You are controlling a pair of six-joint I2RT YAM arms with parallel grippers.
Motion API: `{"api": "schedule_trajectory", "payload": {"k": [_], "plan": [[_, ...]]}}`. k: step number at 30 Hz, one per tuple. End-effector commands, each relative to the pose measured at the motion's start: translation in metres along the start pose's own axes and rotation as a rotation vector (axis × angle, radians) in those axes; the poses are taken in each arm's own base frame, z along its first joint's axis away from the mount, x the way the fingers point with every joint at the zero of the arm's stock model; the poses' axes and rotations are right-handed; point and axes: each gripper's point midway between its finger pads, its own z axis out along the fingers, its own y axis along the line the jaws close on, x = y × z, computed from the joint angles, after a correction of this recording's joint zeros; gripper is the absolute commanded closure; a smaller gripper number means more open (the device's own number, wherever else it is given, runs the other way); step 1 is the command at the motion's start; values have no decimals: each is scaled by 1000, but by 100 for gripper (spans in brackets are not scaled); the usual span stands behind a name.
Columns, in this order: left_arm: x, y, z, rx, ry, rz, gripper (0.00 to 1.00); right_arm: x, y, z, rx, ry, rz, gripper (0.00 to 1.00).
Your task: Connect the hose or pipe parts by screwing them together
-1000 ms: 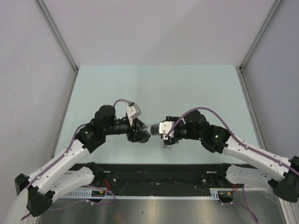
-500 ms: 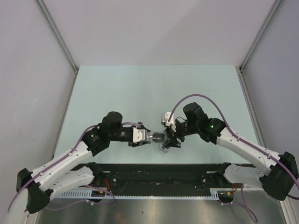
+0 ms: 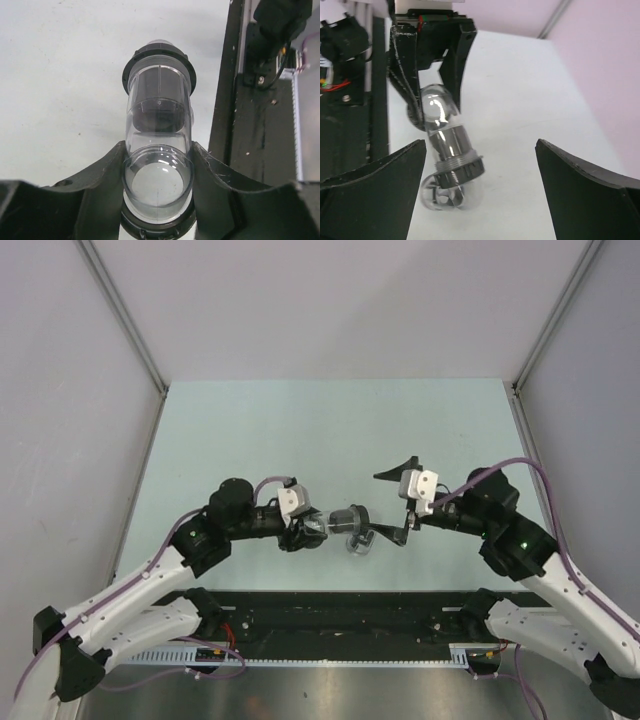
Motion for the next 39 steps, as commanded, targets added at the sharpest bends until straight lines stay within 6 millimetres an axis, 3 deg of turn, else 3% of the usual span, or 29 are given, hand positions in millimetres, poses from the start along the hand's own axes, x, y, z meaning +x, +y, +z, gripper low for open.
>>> {"api": "schedule_trajectory", "payload": {"k": [1, 5, 8, 9, 12, 19, 30, 33, 36, 37, 39], "plan": [[-47, 12, -11, -124, -161, -311, 100, -9, -27, -16, 163, -24, -182, 5], [-68, 19, -24, -176, -242, -575, 100, -23, -25, -25, 229, -103, -319, 6], [-85, 16, -36, -155, -307, -787, 100, -23, -24, -26, 245, -91, -395, 6], [-86, 14, -37, -142, -318, -912, 100, -22, -21, -24, 237, -82, -413, 6], [-90, 5, -38, -86, -313, -1058, 100, -13, -7, -14, 175, -56, -458, 6], [-96, -9, -37, 8, -273, -1220, 100, 7, -6, 11, 178, 50, -512, 8], [-108, -29, -36, 150, -183, -1265, 100, 16, -2, 21, 140, 70, -537, 11], [-108, -33, -36, 179, -162, -1258, 100, 13, 0, 22, 127, 56, -547, 17], [-106, -35, -34, 211, -124, -1254, 100, 18, 2, 24, 111, 72, -552, 30], [-106, -36, -33, 220, -118, -1246, 100, 21, 2, 24, 109, 80, -552, 42], [-108, -33, -31, 224, -117, -1195, 100, 20, 5, 25, 92, 75, -545, 55]]}}
